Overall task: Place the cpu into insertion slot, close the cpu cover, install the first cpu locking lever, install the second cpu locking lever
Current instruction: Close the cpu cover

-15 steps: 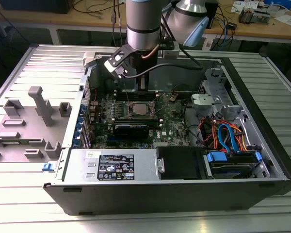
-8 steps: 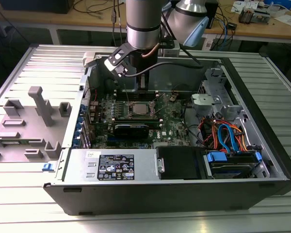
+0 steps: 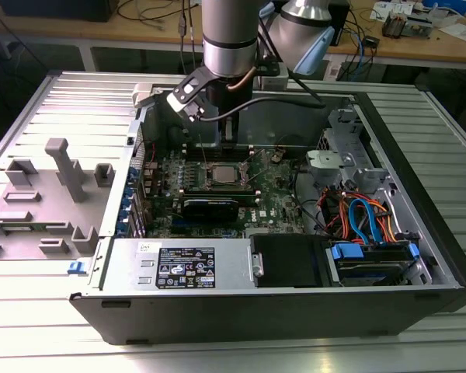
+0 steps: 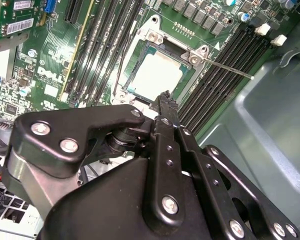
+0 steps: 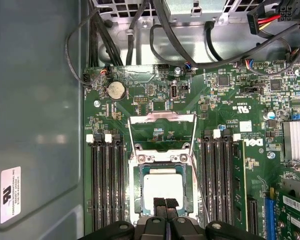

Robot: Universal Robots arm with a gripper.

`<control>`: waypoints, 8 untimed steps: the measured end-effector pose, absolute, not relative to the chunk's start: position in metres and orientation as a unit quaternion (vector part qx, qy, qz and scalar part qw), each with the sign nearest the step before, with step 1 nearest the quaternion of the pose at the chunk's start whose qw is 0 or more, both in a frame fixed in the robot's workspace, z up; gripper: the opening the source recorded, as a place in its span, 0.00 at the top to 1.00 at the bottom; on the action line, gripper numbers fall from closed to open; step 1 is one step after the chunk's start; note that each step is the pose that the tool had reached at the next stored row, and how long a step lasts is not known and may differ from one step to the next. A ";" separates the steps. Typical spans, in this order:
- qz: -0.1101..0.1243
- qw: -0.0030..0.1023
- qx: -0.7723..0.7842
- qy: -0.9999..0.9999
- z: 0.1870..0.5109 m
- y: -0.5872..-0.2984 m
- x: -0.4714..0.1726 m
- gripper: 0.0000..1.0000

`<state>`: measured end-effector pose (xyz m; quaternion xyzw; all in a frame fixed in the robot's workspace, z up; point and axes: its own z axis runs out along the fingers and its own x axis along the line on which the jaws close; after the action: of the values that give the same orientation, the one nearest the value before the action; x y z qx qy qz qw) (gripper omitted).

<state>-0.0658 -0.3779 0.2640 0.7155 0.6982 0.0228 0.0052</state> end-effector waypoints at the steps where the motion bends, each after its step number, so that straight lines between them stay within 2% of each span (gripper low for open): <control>1: 0.023 0.005 0.715 0.698 0.264 -0.378 -0.066 0.89; 8: 0.023 0.005 0.715 0.698 0.266 -0.378 -0.066 0.89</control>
<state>-0.0658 -0.3779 0.2663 0.7155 0.6982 0.0226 0.0052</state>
